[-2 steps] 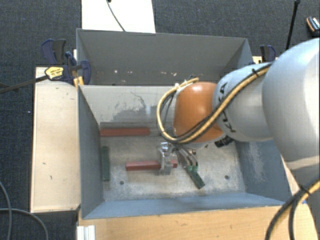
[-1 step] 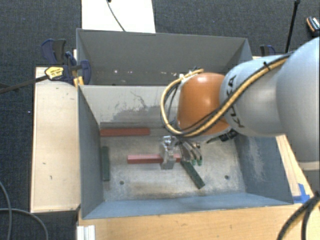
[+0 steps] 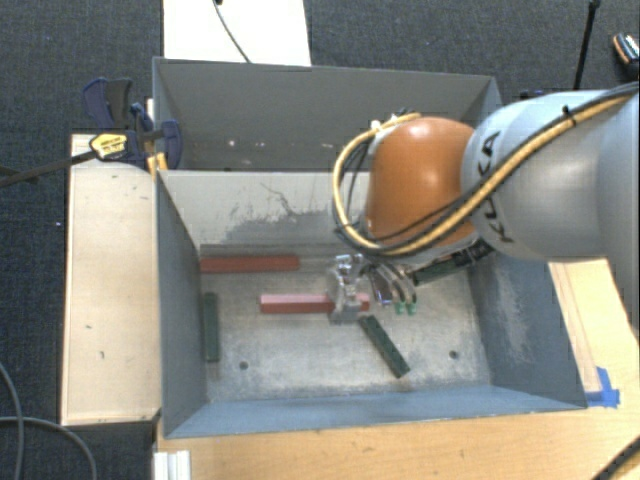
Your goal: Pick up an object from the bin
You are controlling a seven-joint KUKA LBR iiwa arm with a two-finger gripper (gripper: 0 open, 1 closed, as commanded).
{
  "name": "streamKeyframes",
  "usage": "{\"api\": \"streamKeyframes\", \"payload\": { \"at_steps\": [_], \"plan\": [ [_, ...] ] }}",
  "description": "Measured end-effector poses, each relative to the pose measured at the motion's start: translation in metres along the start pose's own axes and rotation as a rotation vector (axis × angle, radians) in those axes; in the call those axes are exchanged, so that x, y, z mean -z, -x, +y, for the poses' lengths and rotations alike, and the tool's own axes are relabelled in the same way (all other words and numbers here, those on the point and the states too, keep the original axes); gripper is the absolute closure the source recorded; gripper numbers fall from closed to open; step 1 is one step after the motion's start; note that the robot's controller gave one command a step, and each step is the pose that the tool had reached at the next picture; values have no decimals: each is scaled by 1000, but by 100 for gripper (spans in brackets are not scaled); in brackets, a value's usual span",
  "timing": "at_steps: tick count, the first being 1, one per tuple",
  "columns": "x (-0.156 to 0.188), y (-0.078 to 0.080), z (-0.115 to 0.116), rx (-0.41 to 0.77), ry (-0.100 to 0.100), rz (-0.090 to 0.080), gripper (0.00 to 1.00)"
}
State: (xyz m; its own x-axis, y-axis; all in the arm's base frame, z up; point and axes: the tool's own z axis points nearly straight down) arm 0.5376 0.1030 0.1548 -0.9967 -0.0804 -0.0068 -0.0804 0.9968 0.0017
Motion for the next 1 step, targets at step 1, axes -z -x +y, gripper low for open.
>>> {"api": "streamKeyframes", "payload": {
  "at_steps": [1],
  "plan": [
    [43, 2, 0, -5, 0, -1, 100]
  ]
}}
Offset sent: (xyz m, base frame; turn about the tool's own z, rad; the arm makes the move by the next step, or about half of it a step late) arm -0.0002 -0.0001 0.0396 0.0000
